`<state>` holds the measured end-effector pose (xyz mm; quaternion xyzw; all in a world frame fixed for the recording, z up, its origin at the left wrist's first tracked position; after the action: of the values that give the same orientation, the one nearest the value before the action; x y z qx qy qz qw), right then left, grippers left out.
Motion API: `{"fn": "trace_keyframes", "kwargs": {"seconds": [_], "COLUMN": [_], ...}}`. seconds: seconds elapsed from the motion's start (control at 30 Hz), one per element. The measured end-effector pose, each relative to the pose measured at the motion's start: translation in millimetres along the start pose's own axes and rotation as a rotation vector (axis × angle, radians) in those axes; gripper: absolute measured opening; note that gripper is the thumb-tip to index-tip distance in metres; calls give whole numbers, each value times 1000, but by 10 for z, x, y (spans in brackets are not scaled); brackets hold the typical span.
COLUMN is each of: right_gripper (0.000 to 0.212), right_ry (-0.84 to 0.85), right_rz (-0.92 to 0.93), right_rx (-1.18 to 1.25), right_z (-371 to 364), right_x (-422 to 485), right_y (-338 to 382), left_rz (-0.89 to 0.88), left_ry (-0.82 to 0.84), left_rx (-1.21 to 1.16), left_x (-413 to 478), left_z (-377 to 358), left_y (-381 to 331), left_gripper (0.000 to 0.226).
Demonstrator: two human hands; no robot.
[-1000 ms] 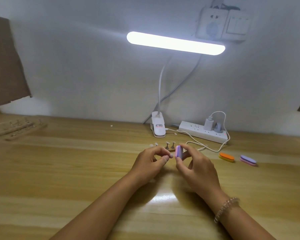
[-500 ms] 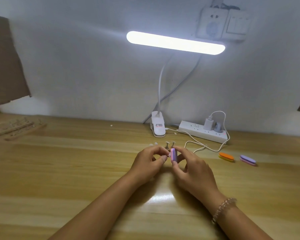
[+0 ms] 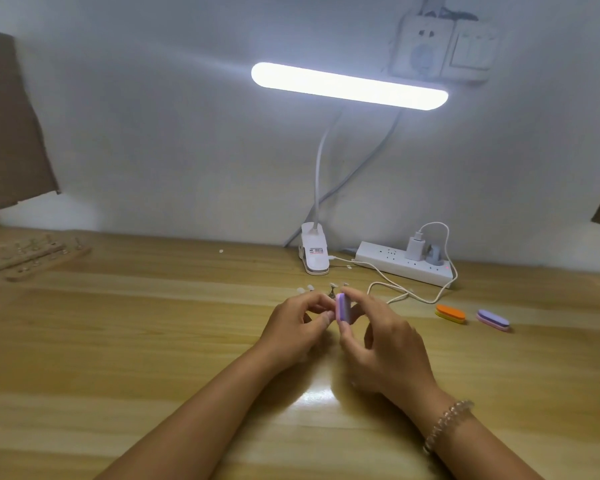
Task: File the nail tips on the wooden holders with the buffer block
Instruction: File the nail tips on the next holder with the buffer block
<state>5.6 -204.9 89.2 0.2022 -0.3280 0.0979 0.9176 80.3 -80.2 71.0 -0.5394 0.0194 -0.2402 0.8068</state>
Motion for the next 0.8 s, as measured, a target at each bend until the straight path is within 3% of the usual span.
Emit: {"fn": "trace_keyframes", "kwargs": {"seconds": [0.13, 0.23, 0.33, 0.5, 0.63, 0.8], "right_gripper": [42, 43, 48, 42, 47, 42], "right_ry": [58, -39, 19, 6, 20, 34], "right_rz": [-72, -87, 13, -105, 2, -88], "right_rx": [-11, -5, -21, -19, -8, -17], "right_z": [-50, 45, -17, -7, -28, -12], "right_x": [22, 22, -2, 24, -1, 31], "right_y": [-111, -136, 17, -158, 2, -126], "left_rz": [3, 8, 0, -2, -16, -16], "left_ry": [-2, 4, 11, -8, -3, -29], "left_rx": [-16, -30, -25, -49, -41, -46], "left_x": [-3, -2, -3, -6, -4, 4], "left_z": [1, -8, -8, -1, 1, 15], "left_y": [-1, 3, -1, 6, 3, 16], "left_gripper": [18, 10, 15, 13, 24, 17]}}
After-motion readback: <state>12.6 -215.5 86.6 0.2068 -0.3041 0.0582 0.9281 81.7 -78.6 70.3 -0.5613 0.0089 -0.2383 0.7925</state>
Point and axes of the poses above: each hand's wrist, its own x-axis towards the middle knuckle, its own z-axis out of the back of the hand, y = z × x, the point moved 7 cm from there along x, towards the middle knuckle, and after that the axes turned 8 degrees about z, right-handed, at the moved point
